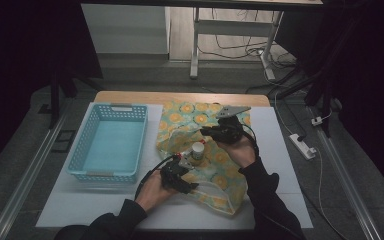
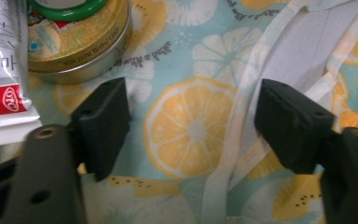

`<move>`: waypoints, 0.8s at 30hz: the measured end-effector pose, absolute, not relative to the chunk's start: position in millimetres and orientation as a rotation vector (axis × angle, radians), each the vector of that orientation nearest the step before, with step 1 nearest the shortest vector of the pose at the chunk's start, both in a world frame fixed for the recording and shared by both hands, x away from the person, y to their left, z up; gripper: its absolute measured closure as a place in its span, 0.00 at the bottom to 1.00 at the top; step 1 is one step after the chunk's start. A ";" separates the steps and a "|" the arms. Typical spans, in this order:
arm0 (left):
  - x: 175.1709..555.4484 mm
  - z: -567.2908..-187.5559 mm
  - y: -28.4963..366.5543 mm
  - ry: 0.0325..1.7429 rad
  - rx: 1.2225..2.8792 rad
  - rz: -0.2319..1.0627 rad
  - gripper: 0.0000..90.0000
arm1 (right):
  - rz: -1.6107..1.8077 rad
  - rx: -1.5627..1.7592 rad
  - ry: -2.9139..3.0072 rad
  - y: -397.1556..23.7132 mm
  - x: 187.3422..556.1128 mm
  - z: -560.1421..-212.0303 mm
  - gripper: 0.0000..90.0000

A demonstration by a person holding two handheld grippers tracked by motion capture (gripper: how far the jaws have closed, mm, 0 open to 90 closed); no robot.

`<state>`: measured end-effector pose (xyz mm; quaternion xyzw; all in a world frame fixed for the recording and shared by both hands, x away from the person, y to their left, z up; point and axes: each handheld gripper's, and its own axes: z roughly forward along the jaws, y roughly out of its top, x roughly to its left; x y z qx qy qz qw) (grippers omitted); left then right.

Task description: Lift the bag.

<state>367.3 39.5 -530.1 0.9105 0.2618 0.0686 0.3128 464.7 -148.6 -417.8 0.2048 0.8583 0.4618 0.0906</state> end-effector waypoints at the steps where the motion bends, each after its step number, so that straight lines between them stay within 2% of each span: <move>1: 367.3 -529.4 39.2 0.688 2.400 0.174 0.40 | 1.373 0.608 2.551 -148.6 464.8 -417.8 1.00; 4: 367.6 -527.8 39.3 0.685 2.400 0.163 0.58 | 1.371 0.608 2.552 -148.4 464.6 -417.8 1.00; 5: 368.3 -527.5 39.5 0.699 2.395 0.160 0.60 | 1.370 0.609 2.551 -148.2 464.5 -417.8 1.00; 14: 372.5 -527.4 42.1 0.720 2.379 0.123 0.98 | 1.368 0.612 2.554 -148.1 465.3 -418.9 1.00; 24: 372.8 -520.4 39.6 0.774 2.382 0.116 1.00 | 1.362 0.627 2.566 -148.7 467.2 -420.6 1.00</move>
